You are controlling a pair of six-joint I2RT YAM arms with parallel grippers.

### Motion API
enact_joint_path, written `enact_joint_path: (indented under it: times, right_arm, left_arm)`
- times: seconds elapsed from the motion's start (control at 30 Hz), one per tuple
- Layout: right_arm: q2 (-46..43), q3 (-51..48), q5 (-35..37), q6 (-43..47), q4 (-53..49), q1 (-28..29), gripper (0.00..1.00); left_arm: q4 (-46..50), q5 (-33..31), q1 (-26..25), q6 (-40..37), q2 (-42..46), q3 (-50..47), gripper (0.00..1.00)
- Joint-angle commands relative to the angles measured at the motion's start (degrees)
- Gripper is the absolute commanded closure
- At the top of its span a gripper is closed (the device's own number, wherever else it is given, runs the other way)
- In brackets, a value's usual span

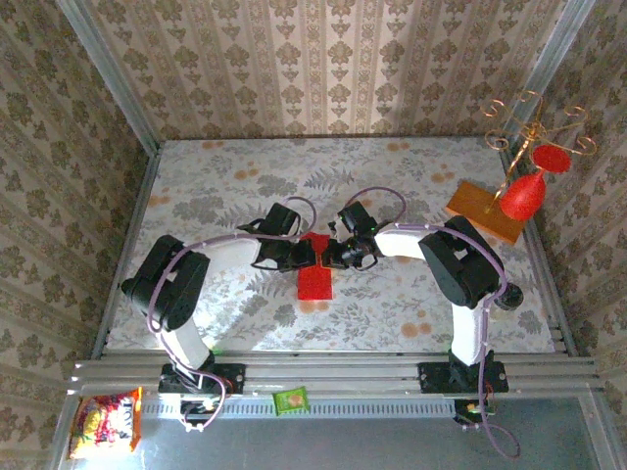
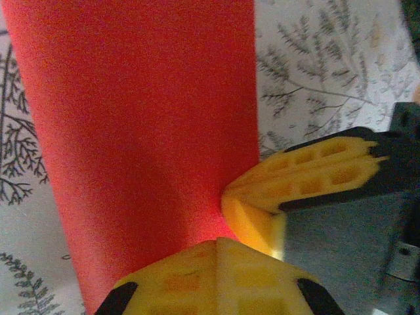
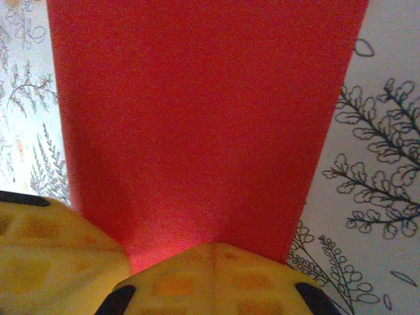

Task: Fold a paper plane with a square sheet of paper (pick it up from the middle)

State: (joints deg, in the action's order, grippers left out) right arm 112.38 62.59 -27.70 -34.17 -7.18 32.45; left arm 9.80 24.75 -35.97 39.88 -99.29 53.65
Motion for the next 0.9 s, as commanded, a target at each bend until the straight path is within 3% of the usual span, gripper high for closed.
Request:
enact_joint_path:
  times: [0.0,0.4,0.87]
  right_arm:
    - [6.36,-2.91,9.74,1.65,-12.07,0.25,0.97]
    - [6.54,-2.91,10.99,1.60,-13.85,0.25,0.97]
    - [7.69,-3.15,13.81,2.38,-17.52,0.08,0.97]
  left_arm:
    - [0.49,2.13,0.02,0.22,-1.50,1.46,0.97]
    - [2.50,1.27,0.61,-1.29,-2.99,1.49,0.97]
    - [2.61,2.58,8.28,-8.47,0.45,-6.39,1.00]
